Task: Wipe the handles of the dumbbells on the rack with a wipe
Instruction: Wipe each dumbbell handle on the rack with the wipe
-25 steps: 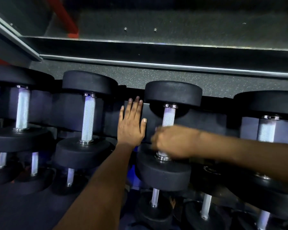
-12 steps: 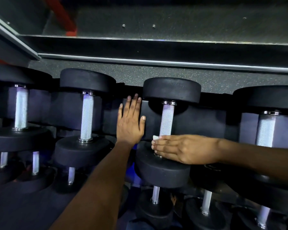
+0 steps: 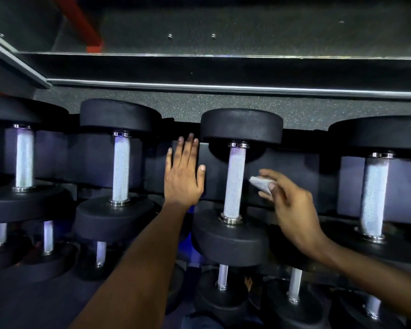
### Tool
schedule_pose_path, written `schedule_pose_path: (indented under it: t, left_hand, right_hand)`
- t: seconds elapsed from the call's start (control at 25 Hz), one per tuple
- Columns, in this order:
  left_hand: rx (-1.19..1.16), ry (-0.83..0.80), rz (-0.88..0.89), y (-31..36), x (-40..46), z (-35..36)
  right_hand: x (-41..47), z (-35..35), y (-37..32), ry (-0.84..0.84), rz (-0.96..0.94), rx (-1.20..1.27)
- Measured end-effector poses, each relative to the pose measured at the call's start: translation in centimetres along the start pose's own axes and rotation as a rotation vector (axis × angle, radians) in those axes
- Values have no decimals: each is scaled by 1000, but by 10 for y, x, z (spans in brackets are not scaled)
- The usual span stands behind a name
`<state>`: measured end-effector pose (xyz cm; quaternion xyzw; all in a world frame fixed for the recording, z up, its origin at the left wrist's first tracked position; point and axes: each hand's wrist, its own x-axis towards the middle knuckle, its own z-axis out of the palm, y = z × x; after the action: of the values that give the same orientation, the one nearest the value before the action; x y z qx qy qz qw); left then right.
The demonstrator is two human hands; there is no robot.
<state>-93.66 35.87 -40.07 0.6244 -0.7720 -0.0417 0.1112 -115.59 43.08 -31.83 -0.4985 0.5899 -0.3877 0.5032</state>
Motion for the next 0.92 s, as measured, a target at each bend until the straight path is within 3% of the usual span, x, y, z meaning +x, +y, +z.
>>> schedule_pose_path:
  t: [0.04, 0.08, 0.16, 0.36, 0.4, 0.52, 0.56, 0.68, 0.72, 0.76, 0.84, 0.92]
  left_hand:
    - [-1, 0, 0, 0, 0, 0]
    - [-1, -2, 2, -1, 0, 0]
    - [4, -2, 2, -1, 0, 1]
    - [5, -2, 2, 0, 0, -1]
    - [8, -4, 2, 0, 0, -1]
    - [-1, 0, 1, 0, 0, 0]
    - [-4, 0, 2, 0, 0, 0]
    - [-4, 5, 3, 0, 0, 0]
    - [-5, 4, 3, -1, 0, -1]
    - [-7, 2, 4, -1, 0, 0]
    - [-7, -5, 3, -1, 0, 0]
    - [1, -13, 3, -2, 0, 0]
  right_hand:
    - [11, 5, -8, 140, 294, 291]
    - [26, 9, -16, 153, 464, 513]
    - [52, 13, -30, 86, 546, 772]
    - [11, 22, -27, -238, 719, 271]
    - [23, 20, -28, -215, 753, 302]
    - [74, 7, -39, 81, 699, 685]
    - [70, 9, -42, 76, 689, 711]
    - [17, 26, -35, -211, 735, 395]
    - [15, 27, -34, -229, 756, 352]
    - [28, 23, -37, -181, 736, 416]
    - [68, 14, -43, 105, 667, 681]
    - [51, 17, -39, 86, 602, 577]
